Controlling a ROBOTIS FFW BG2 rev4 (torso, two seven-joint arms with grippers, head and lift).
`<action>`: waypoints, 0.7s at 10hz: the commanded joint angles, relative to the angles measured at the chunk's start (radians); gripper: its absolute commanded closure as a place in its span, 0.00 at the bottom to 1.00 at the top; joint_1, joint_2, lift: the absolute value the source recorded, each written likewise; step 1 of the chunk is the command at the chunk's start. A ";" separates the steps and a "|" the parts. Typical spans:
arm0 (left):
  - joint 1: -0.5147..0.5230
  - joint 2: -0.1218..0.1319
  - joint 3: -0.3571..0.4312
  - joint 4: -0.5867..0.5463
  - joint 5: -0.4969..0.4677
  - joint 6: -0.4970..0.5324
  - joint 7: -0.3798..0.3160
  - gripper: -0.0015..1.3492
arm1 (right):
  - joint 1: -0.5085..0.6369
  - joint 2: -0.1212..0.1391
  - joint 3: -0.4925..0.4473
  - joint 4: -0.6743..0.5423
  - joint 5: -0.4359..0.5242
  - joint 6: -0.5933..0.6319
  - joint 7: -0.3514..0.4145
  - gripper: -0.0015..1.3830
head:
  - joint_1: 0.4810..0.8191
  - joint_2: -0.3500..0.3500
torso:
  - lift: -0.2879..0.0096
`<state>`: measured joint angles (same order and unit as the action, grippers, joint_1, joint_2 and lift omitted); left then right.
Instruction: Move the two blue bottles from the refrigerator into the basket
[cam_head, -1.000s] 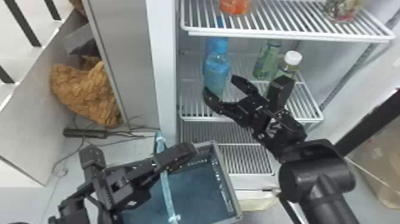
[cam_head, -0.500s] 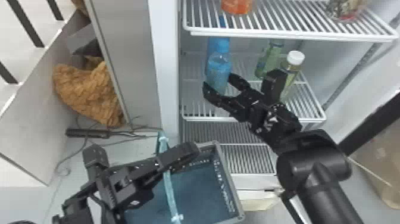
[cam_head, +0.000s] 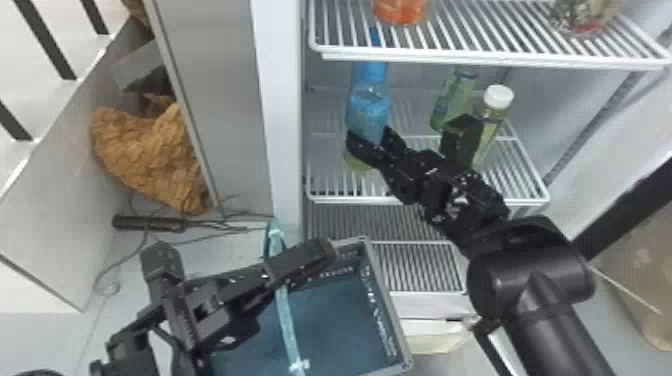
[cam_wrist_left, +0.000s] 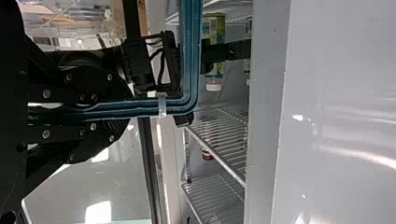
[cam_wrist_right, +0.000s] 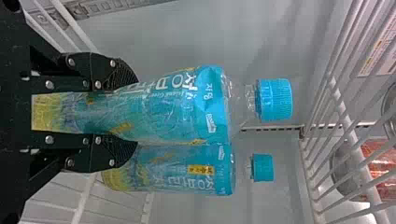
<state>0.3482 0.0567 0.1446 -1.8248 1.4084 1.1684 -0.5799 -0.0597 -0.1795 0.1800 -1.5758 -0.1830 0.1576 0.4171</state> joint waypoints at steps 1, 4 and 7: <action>0.000 0.000 0.001 0.000 0.000 0.000 0.000 0.89 | 0.015 -0.001 -0.007 -0.018 -0.002 -0.001 0.000 0.92 | 0.63 0.38 | 0.23; 0.000 0.002 -0.001 0.000 0.000 0.000 0.000 0.89 | 0.079 -0.011 -0.040 -0.116 -0.012 0.029 0.012 0.92 | 0.63 0.37 | 0.23; 0.000 0.003 -0.001 0.000 0.000 0.002 0.000 0.89 | 0.165 -0.023 -0.074 -0.229 -0.022 0.071 0.025 0.92 | 0.63 0.35 | 0.23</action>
<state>0.3484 0.0598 0.1435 -1.8248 1.4078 1.1706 -0.5798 0.0928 -0.1992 0.1096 -1.7902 -0.2020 0.2242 0.4421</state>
